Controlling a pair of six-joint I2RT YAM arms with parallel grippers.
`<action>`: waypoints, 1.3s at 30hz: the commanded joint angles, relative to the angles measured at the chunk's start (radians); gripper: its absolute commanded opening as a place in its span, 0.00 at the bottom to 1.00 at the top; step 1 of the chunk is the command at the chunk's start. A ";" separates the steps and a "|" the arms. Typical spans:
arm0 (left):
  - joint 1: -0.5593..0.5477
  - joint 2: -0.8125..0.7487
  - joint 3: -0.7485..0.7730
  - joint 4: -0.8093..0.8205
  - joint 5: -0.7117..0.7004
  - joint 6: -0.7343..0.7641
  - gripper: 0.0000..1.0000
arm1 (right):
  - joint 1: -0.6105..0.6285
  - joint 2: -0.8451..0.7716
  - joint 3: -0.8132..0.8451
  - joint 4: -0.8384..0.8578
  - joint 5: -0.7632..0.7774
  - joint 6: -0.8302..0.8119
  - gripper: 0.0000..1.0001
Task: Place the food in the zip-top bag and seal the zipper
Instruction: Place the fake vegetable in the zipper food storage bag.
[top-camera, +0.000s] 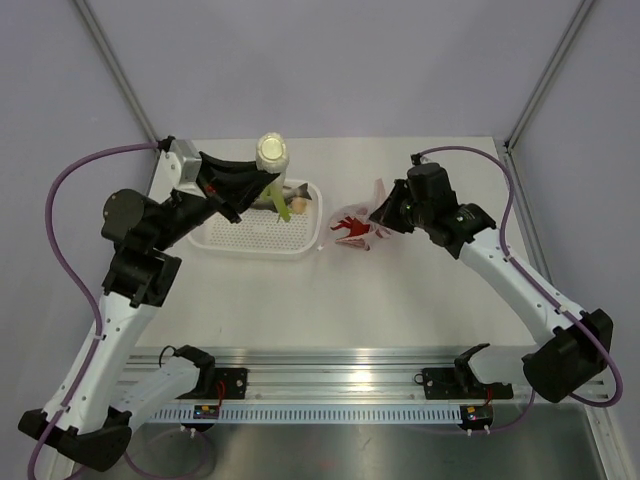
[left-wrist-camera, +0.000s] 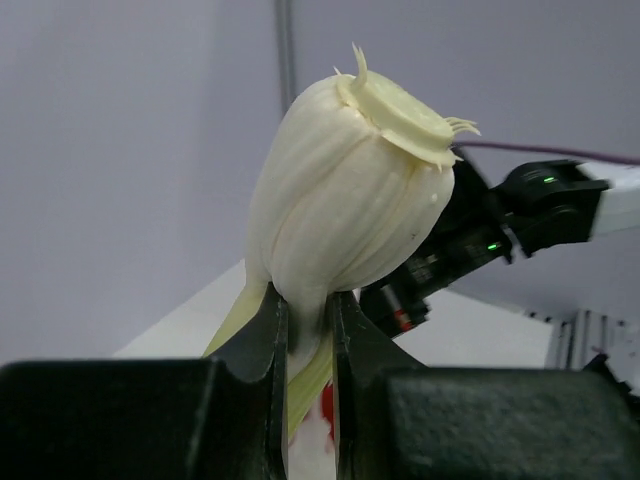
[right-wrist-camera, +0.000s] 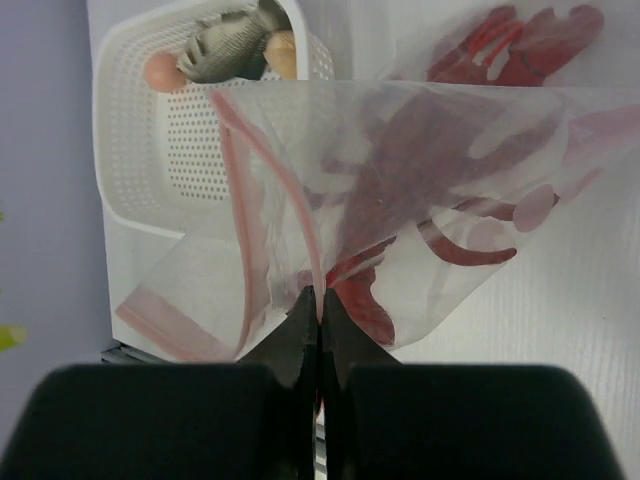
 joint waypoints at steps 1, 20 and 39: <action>-0.005 0.016 -0.052 0.343 0.175 -0.229 0.00 | -0.004 0.014 0.107 -0.024 -0.018 0.010 0.00; -0.080 0.181 0.052 1.022 0.269 -0.883 0.00 | -0.003 -0.028 0.169 -0.089 0.022 -0.006 0.00; -0.073 0.514 0.253 1.123 0.434 -1.030 0.00 | -0.004 -0.055 0.114 -0.061 -0.001 0.002 0.00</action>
